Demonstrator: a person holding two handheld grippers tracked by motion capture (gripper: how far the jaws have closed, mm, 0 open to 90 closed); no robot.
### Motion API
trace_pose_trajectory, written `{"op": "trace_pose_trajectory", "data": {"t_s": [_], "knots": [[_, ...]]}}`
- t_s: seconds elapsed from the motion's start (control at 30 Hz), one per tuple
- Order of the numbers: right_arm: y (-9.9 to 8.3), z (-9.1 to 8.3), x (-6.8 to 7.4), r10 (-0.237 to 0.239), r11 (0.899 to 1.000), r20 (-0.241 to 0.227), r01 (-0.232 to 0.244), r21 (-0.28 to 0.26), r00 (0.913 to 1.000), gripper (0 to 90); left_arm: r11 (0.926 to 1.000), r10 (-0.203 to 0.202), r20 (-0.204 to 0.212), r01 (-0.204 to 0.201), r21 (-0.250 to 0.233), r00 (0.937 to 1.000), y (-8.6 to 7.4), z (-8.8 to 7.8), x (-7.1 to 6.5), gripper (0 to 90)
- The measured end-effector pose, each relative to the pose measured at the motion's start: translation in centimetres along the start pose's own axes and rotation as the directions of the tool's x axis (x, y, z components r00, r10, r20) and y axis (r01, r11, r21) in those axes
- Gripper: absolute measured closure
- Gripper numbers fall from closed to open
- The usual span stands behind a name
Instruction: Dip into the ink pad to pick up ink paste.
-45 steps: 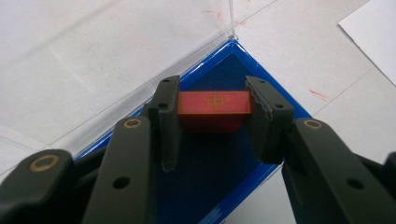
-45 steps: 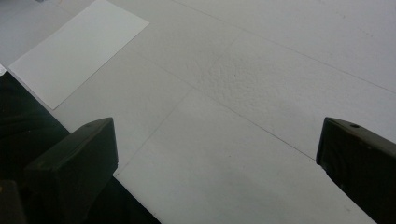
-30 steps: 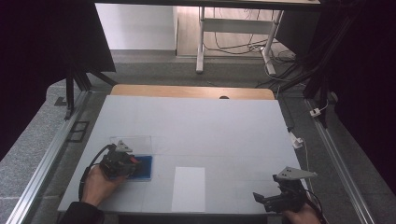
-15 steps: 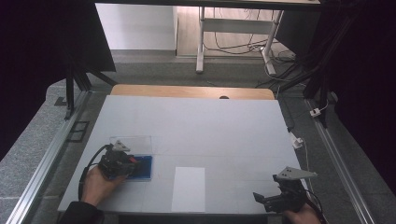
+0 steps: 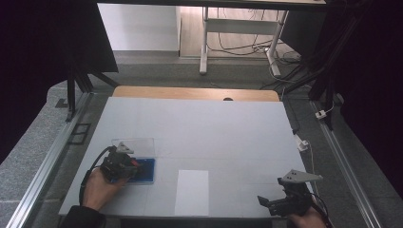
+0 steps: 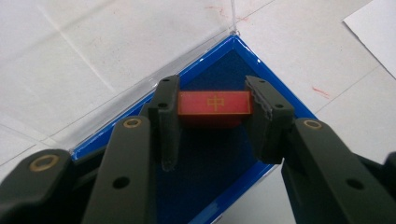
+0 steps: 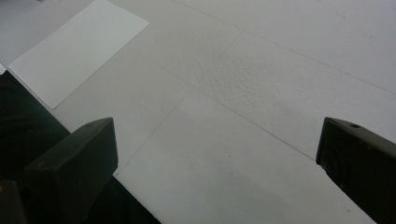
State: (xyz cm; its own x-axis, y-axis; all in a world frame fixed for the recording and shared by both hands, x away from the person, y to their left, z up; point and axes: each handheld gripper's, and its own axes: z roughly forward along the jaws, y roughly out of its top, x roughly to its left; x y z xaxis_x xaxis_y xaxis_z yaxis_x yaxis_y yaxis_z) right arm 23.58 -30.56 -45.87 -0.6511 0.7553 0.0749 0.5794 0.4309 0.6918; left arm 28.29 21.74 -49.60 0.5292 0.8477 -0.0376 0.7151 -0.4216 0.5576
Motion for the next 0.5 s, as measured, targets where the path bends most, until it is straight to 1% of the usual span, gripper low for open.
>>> {"op": "trace_pose_trajectory", "data": {"t_s": [0.07, 0.17, 0.37, 0.5], "knots": [[0.0, 0.0, 0.0, 0.0, 1.0, 0.0, 0.0, 0.0, 1.0, 0.0, 0.9999, 0.011, -0.005, -0.011, -0.008, 0.9999, 0.0, -0.3, -0.1, 58.5], [0.0, 0.0, 0.0, 0.004, 1.0, 0.002, -0.004, -0.002, 1.0, 0.0, 0.9992, 0.019, -0.012, -0.02, -0.035, 0.9997, 0.0, -0.9, -0.2, 58.5], [0.0, 0.0, 0.0, 0.004, 1.0, 0.0, -0.004, -0.001, 1.0, 0.0, 0.998, -0.006, 0.011, 0.007, -0.064, 0.9999, -0.4, -1.9, -0.1, 58.5], [0.0, 0.0, 0.0, 0.002, 1.0, 0.0, -0.002, -0.001, 1.0, 0.0, 0.9981, -0.011, 0.019, 0.012, -0.061, 0.9998, -0.5, -2.2, -0.1, 58.5]]}}
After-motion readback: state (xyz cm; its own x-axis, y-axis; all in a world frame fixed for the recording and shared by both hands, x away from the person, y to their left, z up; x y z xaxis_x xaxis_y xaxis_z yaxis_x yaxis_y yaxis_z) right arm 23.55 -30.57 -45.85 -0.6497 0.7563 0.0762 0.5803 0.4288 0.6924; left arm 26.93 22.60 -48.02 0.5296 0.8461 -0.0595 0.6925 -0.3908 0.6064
